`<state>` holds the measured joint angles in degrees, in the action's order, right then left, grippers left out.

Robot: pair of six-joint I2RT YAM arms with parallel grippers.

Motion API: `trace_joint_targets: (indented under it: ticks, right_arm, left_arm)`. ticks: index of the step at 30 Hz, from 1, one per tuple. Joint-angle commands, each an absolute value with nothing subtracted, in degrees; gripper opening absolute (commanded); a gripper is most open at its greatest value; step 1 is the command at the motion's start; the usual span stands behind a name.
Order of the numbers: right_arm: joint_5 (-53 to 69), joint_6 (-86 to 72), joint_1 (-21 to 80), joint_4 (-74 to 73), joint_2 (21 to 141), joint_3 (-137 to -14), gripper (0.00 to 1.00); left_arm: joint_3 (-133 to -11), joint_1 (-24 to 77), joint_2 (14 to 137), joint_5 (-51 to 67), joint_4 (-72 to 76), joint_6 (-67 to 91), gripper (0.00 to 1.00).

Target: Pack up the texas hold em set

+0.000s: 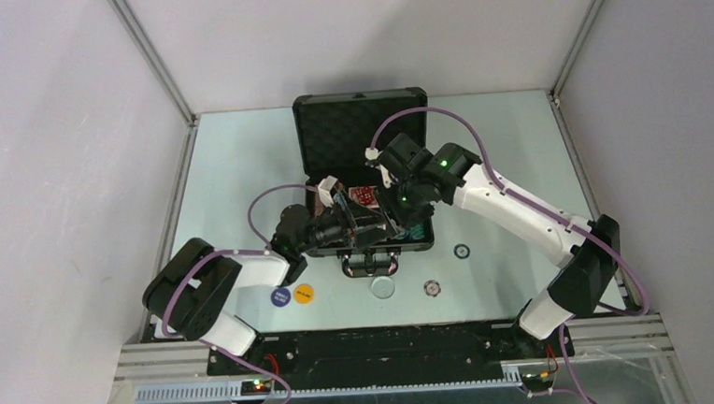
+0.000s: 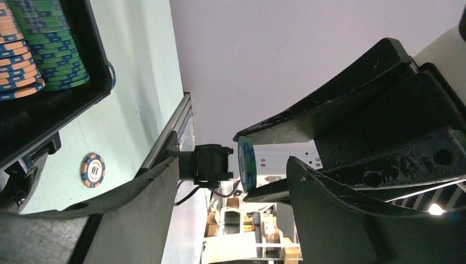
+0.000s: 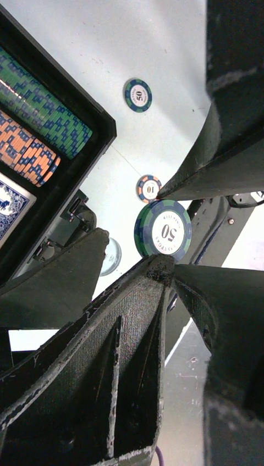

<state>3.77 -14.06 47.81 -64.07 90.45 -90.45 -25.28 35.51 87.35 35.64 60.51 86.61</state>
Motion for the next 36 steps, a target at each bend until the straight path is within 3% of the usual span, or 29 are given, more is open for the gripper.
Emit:
trace_joint_targets:
  ticks: [1, 12, 36]
  right_arm:
    - [4.5, -12.8, 48.4, -64.3, 90.7, -92.4, 0.36]
    - [3.5, -12.0, 48.8, -64.9, 91.1, -92.8, 0.36]
    - [3.3, -8.6, 51.1, -65.2, 90.9, -92.9, 0.36]
  left_arm:
    - [-25.9, 36.5, 87.1, 37.1, 65.6, 87.5, 0.76]
    - [-26.1, 38.4, 88.0, 37.6, 65.7, 86.8, 0.69]
    - [-26.5, 38.9, 87.6, 38.9, 67.5, 87.8, 0.64]
